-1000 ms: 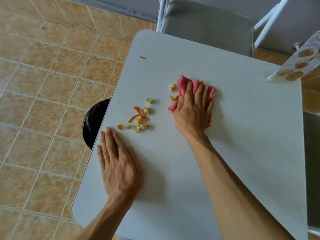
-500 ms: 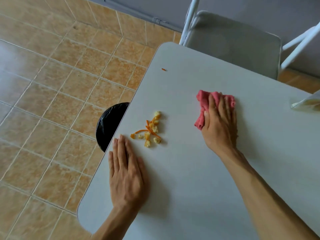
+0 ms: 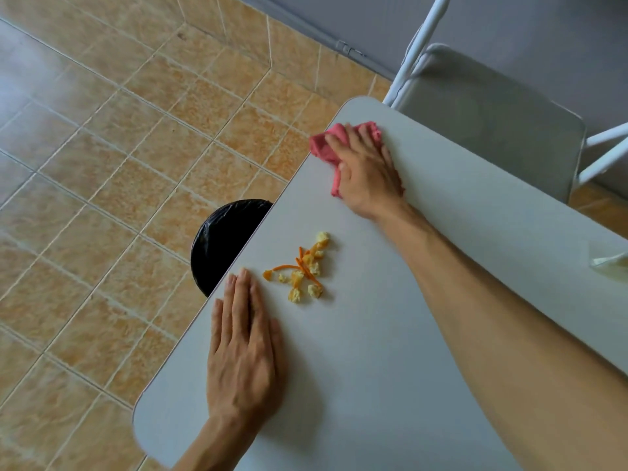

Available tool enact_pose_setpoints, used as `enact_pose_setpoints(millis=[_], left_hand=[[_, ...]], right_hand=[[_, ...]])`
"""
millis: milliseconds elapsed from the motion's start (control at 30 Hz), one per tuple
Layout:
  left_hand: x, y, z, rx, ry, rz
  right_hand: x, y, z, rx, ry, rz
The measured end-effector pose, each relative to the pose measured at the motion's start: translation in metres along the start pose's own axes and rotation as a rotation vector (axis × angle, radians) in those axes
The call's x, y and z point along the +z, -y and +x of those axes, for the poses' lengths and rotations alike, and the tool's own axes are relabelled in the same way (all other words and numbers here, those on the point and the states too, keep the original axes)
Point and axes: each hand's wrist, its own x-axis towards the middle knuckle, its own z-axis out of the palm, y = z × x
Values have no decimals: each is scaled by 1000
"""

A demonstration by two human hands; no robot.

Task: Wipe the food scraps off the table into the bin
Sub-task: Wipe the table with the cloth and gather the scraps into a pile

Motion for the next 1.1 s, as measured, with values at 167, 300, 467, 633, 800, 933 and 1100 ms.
enact_pose_setpoints(millis=[167,300,467,633,800,933,1100], left_hand=[[-1,-1,1,2,7,6],[-2,-1,3,13,1,10],[-1,-1,3,4,-15,-5],[-2,-1,2,-4,-19,-16],[-1,0,1,4,-18,2],[0,-2,1,-4,-11,3],[0,-1,1,-1,-14,4]], right_hand=[[24,33,-37,-314,95,42],[19,7,-41,-444,120,49],[2,-67,-61,-155,-96,88],[23,-55,-96,199,-307,37],[43,9,-99,-114,-192,115],[22,10,-95,-200,-157,328],[-13,-14,-104,-41,-194,442]])
